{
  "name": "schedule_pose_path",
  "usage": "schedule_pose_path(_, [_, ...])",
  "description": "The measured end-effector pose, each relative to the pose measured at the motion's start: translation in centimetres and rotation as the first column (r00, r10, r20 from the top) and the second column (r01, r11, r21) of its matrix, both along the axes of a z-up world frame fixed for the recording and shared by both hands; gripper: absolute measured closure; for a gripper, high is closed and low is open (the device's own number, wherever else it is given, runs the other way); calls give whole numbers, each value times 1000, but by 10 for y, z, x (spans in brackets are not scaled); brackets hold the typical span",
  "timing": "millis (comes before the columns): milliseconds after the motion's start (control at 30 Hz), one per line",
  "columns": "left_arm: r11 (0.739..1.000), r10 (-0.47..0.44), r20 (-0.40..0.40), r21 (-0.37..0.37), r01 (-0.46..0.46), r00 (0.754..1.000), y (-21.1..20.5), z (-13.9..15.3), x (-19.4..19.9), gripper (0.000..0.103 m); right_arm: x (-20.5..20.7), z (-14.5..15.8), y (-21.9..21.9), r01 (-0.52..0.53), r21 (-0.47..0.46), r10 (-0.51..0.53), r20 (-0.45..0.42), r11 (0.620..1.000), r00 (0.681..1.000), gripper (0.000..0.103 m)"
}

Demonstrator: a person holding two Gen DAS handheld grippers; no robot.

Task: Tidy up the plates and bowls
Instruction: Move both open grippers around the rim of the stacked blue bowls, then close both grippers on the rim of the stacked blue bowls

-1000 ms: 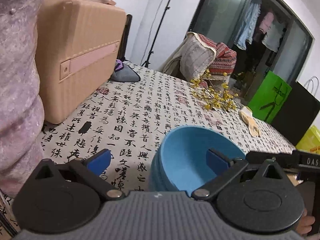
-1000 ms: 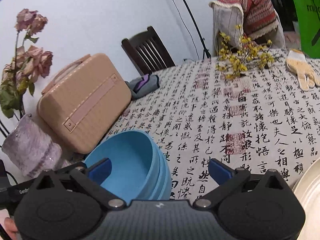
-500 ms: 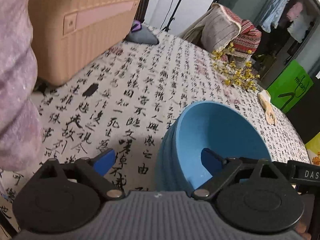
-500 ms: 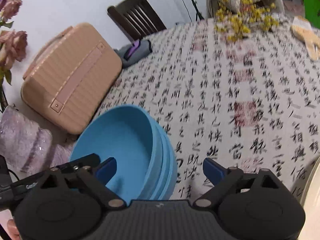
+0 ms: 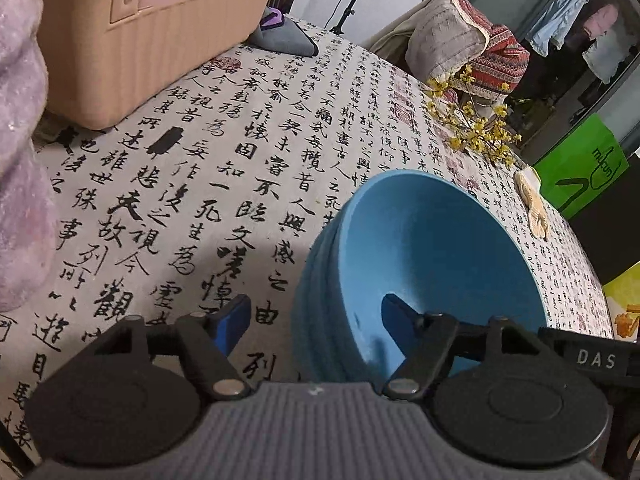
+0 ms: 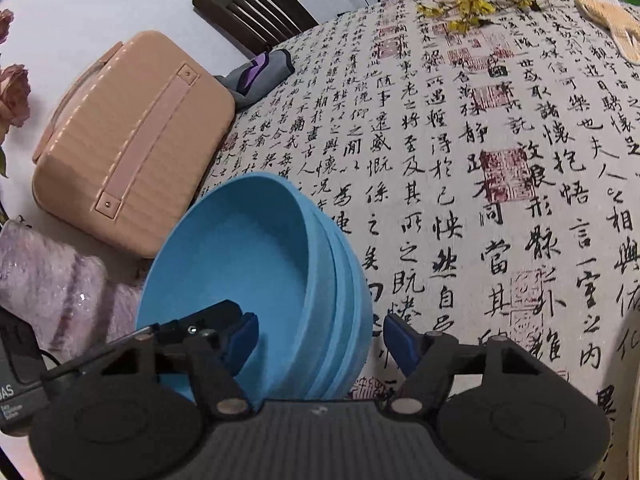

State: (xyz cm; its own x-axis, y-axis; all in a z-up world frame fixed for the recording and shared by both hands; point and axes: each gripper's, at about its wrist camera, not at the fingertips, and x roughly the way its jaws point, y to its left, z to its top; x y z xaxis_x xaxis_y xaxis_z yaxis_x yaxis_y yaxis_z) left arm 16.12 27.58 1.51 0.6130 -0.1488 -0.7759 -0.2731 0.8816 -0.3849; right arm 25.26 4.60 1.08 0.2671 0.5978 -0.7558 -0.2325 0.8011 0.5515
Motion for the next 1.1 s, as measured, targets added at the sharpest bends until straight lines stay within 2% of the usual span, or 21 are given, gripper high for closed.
schedule_pose_path(100, [1000, -3, -3, -4, 3, 1000, -2, 0, 1, 33, 0, 0, 1, 4, 2, -4, -7, 1000, 1000, 42])
schedule_pose_path(200, [1000, -5, -4, 4, 5, 1000, -5, 0, 2, 43, 0, -1, 1, 9, -4, -9, -14, 1000, 1000, 45])
schedule_pose_path(300, [1000, -4, -6, 2, 4, 1000, -7, 0, 3, 48, 1, -3, 1, 17, -10, -17, -22, 1000, 1000, 49])
schedule_pose_path(467, [1000, -24, -16, 10, 25, 1000, -12, 0, 5, 48, 4, -5, -1, 23, -8, -23, -28, 1000, 999, 51])
schedule_pose_path(667, [1000, -24, -17, 17, 25, 1000, -13, -1, 7, 48, 5, -6, -4, 38, -17, -39, -34, 999, 999, 59])
schedule_pose_path(800, [999, -27, -25, 24, 28, 999, -15, -3, 9, 55, 3, -6, -4, 47, -25, -48, -33, 999, 998, 62])
schedule_pose_path(1100, [1000, -26, -20, 6, 26, 999, -9, -4, 7, 59, 3, -7, -5, 85, -23, -86, -45, 996, 995, 66])
